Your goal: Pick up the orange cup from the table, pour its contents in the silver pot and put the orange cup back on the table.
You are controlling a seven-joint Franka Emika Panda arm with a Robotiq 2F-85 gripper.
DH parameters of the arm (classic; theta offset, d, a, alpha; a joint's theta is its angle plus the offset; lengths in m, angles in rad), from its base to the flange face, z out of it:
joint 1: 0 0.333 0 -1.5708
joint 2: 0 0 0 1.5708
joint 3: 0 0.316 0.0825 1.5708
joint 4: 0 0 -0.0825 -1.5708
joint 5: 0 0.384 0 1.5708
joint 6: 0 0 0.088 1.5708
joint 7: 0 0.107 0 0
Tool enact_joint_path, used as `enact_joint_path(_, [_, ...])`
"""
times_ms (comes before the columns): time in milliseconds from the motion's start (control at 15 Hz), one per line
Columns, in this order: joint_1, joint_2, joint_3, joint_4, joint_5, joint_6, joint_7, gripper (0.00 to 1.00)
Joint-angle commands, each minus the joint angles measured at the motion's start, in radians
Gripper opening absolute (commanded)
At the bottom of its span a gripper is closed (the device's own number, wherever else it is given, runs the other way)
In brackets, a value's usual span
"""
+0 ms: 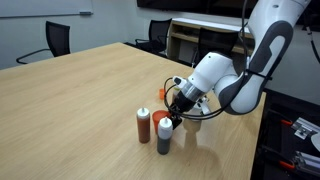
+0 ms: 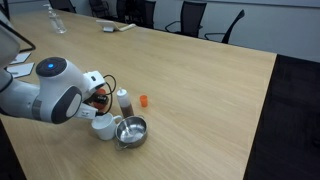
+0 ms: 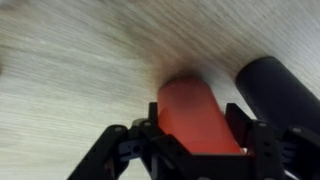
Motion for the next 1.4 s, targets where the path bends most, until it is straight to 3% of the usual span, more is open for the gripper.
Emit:
enact_joint_path(0, [-0.029,-0.008,0.019,-0.005,-0.009,-0.01,-0.025,0.43])
enact_joint_path(400, [-0.033,-0.093,0.009,-0.079,-0.002,-0.042,-0.017,0.43])
enact_joint_path(733, [-0.05,-0.249,0.027,-0.22,0.016,-0.139,-0.015,0.43])
enact_joint_path(933, [-0.094,-0.353,0.085,-0.308,-0.002,-0.212,0.005,0.43])
enact_joint_path(1333, [-0.241,-0.458,0.264,-0.425,0.038,-0.299,0.002,0.43])
